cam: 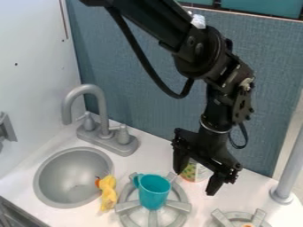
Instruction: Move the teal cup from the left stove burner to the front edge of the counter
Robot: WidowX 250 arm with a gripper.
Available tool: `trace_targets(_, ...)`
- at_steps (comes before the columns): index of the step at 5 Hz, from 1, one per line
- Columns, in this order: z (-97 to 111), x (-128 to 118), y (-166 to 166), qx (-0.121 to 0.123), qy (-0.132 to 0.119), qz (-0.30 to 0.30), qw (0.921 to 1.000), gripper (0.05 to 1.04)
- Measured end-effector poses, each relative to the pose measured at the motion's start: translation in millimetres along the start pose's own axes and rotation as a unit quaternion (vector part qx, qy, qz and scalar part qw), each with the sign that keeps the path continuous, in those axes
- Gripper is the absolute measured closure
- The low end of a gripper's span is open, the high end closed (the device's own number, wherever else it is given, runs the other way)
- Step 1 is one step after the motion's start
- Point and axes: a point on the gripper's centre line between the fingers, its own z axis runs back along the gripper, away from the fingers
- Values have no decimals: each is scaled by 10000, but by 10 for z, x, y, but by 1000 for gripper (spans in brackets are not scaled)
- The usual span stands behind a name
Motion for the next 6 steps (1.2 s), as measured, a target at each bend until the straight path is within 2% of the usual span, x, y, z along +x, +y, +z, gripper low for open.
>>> trace_targets(1,-108,-50,3,41,179,-15,9998,81)
trace_targets(3,-353,-107,462,135,467,188,9986,81)
trace_targets(4,-470,-114,570,155,555,87,9983,81)
trace_targets(5,-619,-134,681,172,769,96,9968,81)
trace_targets(6,-671,-58,677,110,729,2,9973,81)
